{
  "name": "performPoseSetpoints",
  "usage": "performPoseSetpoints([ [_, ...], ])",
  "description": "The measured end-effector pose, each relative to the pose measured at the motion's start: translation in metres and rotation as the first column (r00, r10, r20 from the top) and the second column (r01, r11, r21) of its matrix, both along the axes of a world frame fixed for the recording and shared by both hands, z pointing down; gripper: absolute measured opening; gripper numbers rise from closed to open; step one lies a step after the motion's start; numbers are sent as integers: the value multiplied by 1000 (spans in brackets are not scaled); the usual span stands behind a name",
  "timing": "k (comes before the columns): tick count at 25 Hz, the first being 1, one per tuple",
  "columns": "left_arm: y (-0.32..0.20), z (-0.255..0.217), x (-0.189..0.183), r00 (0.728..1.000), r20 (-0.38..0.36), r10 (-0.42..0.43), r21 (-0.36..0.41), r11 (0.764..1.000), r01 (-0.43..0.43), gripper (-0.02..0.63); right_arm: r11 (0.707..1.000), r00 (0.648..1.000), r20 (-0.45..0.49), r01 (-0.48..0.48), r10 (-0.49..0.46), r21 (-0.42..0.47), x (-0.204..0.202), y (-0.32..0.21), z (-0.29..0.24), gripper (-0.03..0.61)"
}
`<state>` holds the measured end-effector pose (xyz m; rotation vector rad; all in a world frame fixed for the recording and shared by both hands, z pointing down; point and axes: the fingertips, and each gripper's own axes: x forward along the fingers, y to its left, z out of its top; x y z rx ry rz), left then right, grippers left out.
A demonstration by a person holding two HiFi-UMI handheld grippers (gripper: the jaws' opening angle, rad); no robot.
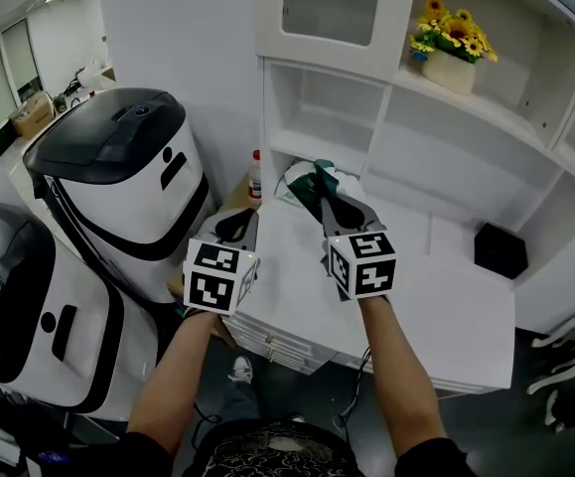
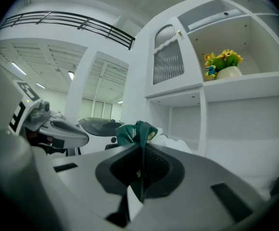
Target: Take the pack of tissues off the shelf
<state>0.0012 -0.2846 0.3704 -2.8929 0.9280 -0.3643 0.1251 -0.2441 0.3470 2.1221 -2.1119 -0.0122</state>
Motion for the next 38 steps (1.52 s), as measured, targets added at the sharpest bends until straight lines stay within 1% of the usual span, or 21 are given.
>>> performPoseSetpoints([
  [5,17,1,1,1000,-14,5,6,1000,-5,9,1000,999,33,-2,2,1,-3,25,6,9],
  [10,32,4,7,1000,-23,15,5,1000,-15,9,1000,1000,24,-4,4,10,-5,46,6,9],
  [16,42,4,12,999,-37,16,4,1000,-16,9,1000,999,33,-14,14,9,2,63,9,9],
  [24,49,-1,15,999,-47,16,7,1000,-15,9,1000,999,30,-26,25,11,8,75,8,9],
  [38,51,-5,25,998,-51,28,7,1000,-28,9,999,999,18,-39,39,14,17,77,3,9],
])
